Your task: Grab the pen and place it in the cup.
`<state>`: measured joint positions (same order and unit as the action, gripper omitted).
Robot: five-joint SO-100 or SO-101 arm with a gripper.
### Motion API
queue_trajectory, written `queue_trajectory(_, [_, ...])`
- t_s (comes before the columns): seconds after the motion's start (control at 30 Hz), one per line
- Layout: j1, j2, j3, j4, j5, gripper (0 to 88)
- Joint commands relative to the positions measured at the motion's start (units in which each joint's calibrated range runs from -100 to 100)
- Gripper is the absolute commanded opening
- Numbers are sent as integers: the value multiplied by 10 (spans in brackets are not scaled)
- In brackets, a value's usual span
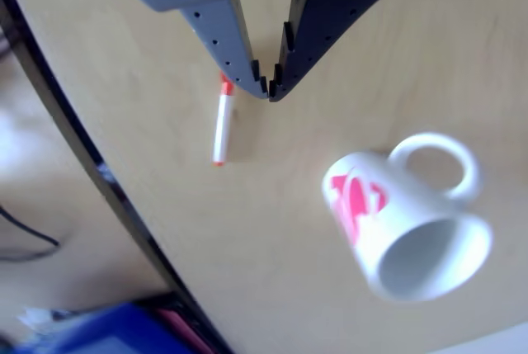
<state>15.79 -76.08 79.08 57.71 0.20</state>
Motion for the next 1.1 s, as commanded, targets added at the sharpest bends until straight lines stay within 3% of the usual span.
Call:
queue_trajectory(0.0, [44, 141, -78, -59, -30, 17])
queue_trajectory(0.2, [51, 313, -197, -90, -49, 28])
queue_trajectory(0.43, [49, 460, -284, -85, -66, 185])
queue_trajectory(0.6, [49, 514, -305, -51, -67, 240])
queue_trajectory(0.8, [49, 559, -372, 37, -63, 255])
queue_trajectory(1.07, [14, 606, -377, 29, -67, 251])
